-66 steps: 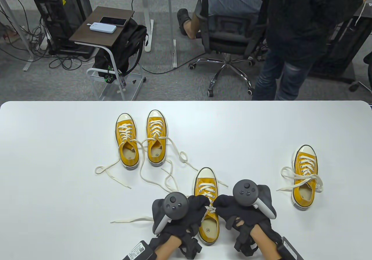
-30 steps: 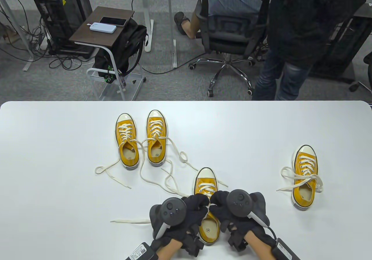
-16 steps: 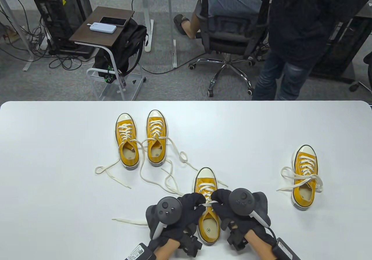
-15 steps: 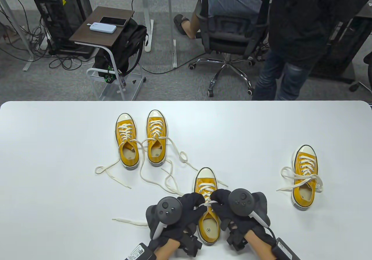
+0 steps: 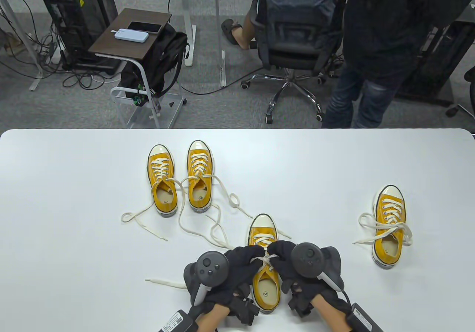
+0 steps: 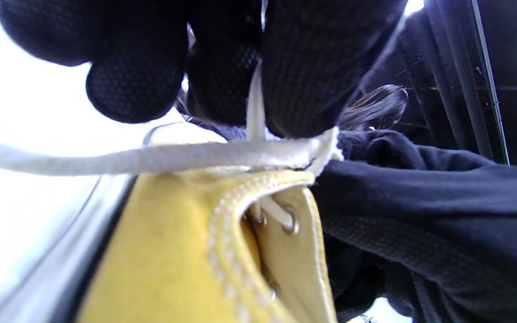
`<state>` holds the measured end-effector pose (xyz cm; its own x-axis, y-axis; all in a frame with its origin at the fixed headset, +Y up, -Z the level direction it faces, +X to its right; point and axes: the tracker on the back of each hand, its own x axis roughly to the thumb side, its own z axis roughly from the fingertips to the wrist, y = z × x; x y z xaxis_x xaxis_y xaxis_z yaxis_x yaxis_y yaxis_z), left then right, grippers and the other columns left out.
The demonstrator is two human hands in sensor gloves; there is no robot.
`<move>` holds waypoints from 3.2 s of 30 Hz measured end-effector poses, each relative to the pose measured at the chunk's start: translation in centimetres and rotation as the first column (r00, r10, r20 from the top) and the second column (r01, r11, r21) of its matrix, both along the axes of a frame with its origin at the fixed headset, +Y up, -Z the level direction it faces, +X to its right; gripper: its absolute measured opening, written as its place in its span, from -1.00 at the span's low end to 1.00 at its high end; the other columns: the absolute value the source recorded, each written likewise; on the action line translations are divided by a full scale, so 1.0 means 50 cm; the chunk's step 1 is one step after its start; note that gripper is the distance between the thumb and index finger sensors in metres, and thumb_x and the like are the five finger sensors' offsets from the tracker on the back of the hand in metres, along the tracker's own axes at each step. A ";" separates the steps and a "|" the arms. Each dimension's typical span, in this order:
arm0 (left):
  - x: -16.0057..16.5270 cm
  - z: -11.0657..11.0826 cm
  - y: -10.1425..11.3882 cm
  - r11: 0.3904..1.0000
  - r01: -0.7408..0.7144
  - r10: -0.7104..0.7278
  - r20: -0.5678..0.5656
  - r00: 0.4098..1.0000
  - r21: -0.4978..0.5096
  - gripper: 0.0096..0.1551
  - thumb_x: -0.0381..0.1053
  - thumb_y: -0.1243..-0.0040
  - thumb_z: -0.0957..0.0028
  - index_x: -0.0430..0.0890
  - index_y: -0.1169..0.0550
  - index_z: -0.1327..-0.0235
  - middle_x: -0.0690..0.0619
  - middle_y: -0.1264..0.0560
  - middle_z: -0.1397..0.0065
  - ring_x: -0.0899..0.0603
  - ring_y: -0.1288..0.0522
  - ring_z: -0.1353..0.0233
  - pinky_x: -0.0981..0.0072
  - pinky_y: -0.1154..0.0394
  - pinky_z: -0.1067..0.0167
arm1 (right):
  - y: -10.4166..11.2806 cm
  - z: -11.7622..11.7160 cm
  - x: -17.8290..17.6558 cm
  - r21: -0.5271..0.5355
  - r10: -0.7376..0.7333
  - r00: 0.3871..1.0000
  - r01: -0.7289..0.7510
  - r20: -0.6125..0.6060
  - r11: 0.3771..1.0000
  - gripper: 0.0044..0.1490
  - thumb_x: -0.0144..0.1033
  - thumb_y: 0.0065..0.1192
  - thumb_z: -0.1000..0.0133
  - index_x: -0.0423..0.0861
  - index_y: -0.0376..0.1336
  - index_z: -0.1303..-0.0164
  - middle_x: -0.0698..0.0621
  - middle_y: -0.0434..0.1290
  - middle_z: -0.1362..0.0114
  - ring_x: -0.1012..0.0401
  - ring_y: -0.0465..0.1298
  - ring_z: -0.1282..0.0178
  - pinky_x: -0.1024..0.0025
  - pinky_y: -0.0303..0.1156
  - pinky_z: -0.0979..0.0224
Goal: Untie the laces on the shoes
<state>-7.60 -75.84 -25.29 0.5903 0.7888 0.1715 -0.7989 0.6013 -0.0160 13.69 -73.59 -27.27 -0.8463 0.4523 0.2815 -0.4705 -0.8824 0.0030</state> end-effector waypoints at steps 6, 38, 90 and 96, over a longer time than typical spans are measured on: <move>-0.028 -0.005 -0.005 0.994 -0.093 0.088 -0.093 0.992 -0.049 -0.56 0.04 -0.36 0.05 0.13 -0.57 -0.12 -0.02 -0.59 -0.27 -0.26 -0.63 -0.14 -0.06 -0.57 -0.03 | 0.002 -0.004 0.027 0.028 -0.066 0.994 0.063 0.087 0.998 -0.53 -0.05 0.36 -0.01 0.02 0.34 -0.06 -0.12 0.59 -0.14 -0.08 0.65 0.07 -0.03 0.54 0.03; -0.126 -0.026 -0.007 0.945 -0.321 0.288 -0.311 0.906 -0.059 -0.56 0.19 -0.20 -0.01 0.08 -0.58 -0.10 -0.07 -0.48 -0.35 -0.29 -0.54 -0.21 -0.09 -0.52 -0.09 | 0.024 -0.020 0.083 0.058 -0.173 0.951 0.163 0.257 0.985 -0.51 -0.16 0.38 -0.02 -0.02 0.35 -0.13 -0.11 0.61 -0.13 -0.07 0.66 0.10 -0.02 0.55 0.05; -0.241 -0.070 0.017 0.879 0.189 -0.337 -0.291 0.895 -0.437 -0.40 -0.20 -0.10 -0.07 -0.03 -0.52 -0.45 -0.19 -0.36 -0.53 -0.41 -0.38 -0.39 -0.21 -0.40 -0.23 | -0.015 -0.068 0.228 -0.262 -0.040 0.907 0.164 0.419 0.951 -0.44 -0.27 0.39 -0.02 -0.17 0.42 -0.22 -0.21 0.63 -0.17 -0.11 0.65 0.11 -0.07 0.52 0.05; -0.257 -0.068 0.025 0.909 0.086 -0.230 -0.318 0.920 -0.409 -0.40 -0.17 -0.11 -0.07 -0.05 -0.52 -0.44 -0.21 -0.37 -0.52 -0.43 -0.38 -0.38 -0.22 -0.40 -0.22 | -0.005 -0.066 0.250 -0.357 -0.052 0.909 0.215 0.414 0.909 -0.22 -0.19 0.43 0.00 -0.24 0.29 -0.40 -0.31 0.53 -0.30 -0.17 0.61 0.02 -0.11 0.48 0.00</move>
